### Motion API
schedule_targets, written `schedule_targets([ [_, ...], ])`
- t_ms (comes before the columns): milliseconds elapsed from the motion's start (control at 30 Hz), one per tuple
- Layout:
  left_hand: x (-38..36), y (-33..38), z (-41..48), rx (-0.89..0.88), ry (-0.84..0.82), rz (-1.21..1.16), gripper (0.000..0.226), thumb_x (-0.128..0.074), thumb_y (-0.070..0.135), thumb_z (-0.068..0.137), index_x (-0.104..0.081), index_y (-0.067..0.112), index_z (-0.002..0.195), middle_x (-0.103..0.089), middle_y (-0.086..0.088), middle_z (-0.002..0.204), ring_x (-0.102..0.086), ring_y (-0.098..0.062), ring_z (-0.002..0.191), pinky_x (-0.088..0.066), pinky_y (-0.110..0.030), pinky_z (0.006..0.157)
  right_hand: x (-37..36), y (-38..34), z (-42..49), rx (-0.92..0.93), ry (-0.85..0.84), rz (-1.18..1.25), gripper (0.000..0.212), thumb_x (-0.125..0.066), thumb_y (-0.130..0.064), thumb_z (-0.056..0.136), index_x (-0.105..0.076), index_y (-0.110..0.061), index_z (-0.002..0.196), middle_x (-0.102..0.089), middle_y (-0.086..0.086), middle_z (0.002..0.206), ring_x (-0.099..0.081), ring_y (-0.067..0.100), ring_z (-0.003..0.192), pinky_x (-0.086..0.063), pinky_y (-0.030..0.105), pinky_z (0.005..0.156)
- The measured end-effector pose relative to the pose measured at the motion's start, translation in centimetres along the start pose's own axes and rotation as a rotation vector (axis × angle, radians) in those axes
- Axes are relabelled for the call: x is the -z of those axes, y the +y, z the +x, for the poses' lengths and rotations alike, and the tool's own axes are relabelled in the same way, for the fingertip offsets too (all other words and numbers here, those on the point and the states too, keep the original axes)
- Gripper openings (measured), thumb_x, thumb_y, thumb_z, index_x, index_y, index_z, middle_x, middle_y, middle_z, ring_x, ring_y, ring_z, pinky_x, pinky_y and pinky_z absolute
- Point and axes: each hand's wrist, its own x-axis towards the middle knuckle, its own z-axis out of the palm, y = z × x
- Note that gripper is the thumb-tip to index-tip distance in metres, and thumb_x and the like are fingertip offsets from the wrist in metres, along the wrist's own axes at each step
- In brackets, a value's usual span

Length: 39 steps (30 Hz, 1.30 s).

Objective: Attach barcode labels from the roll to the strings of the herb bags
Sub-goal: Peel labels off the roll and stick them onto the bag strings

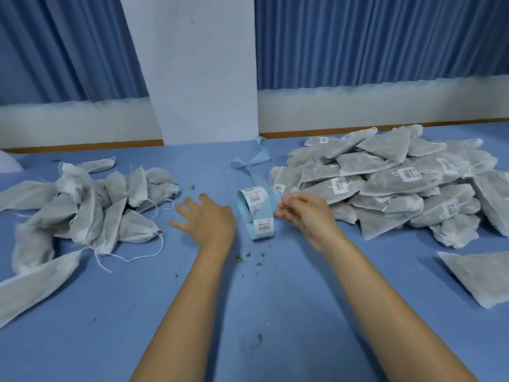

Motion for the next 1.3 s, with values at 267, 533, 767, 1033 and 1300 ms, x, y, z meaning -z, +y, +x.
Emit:
schedule_targets([
  [267, -0.3, -11.0, 4.6, 0.021, 0.053, 0.08, 0.026, -0.048, 0.0, 0.096, -0.057, -0.001, 0.119, -0.039, -0.028, 0.129, -0.042, -0.042, 0.117, -0.041, -0.042, 0.084, -7.0, 4.3, -1.1, -0.002, -0.477, -0.364, 0.02, -0.051, 0.01, 0.09, -0.059, -0.004, 0.078, -0.064, 0.01, 0.067, -0.064, 0.018, 0.051, -0.054, 0.023, 0.056],
  [533, 0.2, -8.1, 2.2, -0.399, -0.042, -0.716, 0.002, -0.069, 0.013, 0.087, -0.069, 0.014, 0.086, -0.063, 0.002, 0.072, -0.057, -0.007, 0.066, -0.047, -0.025, 0.066, -9.5, 7.3, -0.7, 0.003, -0.388, -0.288, 0.018, -0.062, -0.006, 0.091, -0.052, -0.006, 0.106, -0.061, 0.01, 0.102, -0.066, 0.027, 0.061, -0.051, 0.028, 0.051],
  [767, 1.3, -7.0, 1.4, -0.41, -0.156, -1.006, 0.026, -0.051, 0.02, 0.098, -0.075, 0.021, 0.087, -0.071, 0.008, 0.068, -0.06, -0.001, 0.061, -0.046, -0.011, 0.064, -8.1, 6.6, -0.1, -0.002, -0.272, -0.169, 0.022, -0.066, -0.004, 0.086, -0.054, 0.005, 0.101, -0.065, 0.026, 0.087, -0.066, 0.02, 0.062, -0.053, 0.022, 0.06],
  [1033, 1.2, -7.1, 1.1, -0.608, -0.204, -0.813, 0.012, -0.071, 0.02, 0.088, -0.073, 0.017, 0.099, -0.063, 0.005, 0.102, -0.057, 0.001, 0.098, -0.038, -0.007, 0.086, -7.0, 6.4, -0.2, 0.06, -0.258, -0.177, 0.011, -0.064, 0.002, 0.086, -0.069, -0.002, 0.094, -0.074, 0.013, 0.082, -0.071, 0.019, 0.069, -0.056, 0.021, 0.072],
  [1300, 1.6, -7.1, 0.9, -0.52, -0.241, -0.869, 0.023, -0.06, 0.012, 0.094, -0.062, 0.026, 0.076, -0.066, 0.017, 0.078, -0.06, 0.002, 0.077, -0.041, -0.009, 0.066, -7.0, 5.6, -0.6, 0.164, -0.131, -0.285, 0.011, -0.071, -0.005, 0.083, -0.064, -0.01, 0.09, -0.069, 0.005, 0.083, -0.066, 0.016, 0.058, -0.056, 0.029, 0.063],
])
